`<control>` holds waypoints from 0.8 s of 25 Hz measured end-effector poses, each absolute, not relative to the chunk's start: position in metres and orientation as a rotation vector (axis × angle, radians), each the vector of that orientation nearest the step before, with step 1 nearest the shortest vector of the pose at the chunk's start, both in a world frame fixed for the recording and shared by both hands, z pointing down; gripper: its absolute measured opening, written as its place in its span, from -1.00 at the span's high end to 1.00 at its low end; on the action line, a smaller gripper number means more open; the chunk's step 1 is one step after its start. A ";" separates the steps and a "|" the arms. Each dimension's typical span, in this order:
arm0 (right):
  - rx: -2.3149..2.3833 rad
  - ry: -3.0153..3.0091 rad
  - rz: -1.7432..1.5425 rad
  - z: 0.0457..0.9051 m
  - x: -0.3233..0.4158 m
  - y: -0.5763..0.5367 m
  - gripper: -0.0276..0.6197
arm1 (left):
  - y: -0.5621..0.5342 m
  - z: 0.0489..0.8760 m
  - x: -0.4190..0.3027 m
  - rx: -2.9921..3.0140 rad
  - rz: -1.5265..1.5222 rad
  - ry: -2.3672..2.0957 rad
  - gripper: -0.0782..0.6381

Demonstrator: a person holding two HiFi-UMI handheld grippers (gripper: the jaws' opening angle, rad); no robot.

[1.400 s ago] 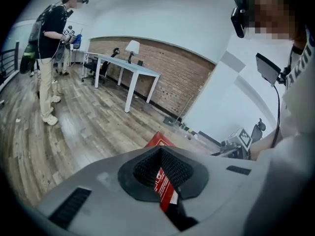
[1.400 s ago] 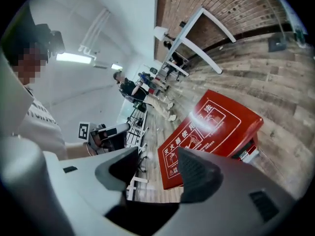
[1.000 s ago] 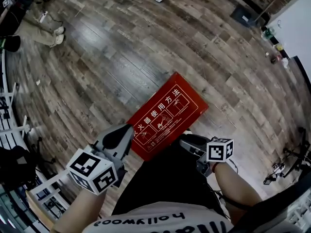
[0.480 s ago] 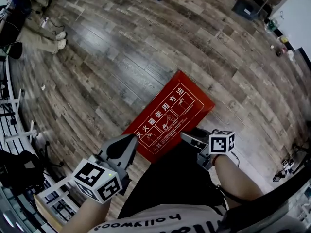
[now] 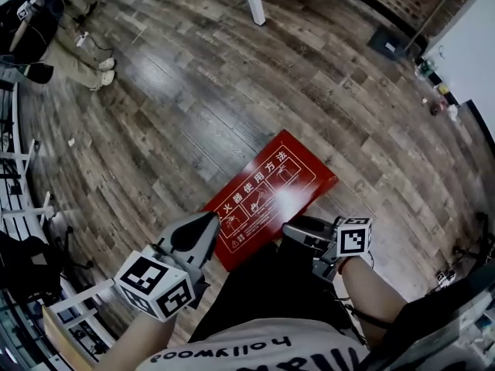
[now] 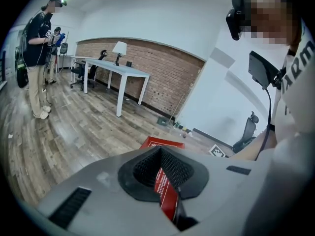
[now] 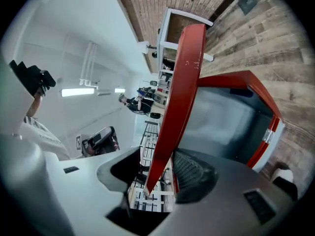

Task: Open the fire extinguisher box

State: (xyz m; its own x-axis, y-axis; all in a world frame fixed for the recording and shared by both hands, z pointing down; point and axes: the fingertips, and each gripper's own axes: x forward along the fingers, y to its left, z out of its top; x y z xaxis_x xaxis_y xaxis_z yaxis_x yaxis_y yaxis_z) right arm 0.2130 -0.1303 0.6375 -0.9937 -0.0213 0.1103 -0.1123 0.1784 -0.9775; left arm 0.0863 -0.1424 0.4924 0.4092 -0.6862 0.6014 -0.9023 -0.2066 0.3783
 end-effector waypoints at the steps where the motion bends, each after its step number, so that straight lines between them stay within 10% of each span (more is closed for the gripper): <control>1: 0.116 -2.369 1.962 0.629 0.210 -0.132 0.26 | -0.143 0.486 0.087 1.980 0.391 -1.356 0.76; 20: 0.092 -2.344 2.111 0.542 0.131 -0.190 0.73 | -0.093 0.413 0.014 1.817 0.246 -1.697 0.76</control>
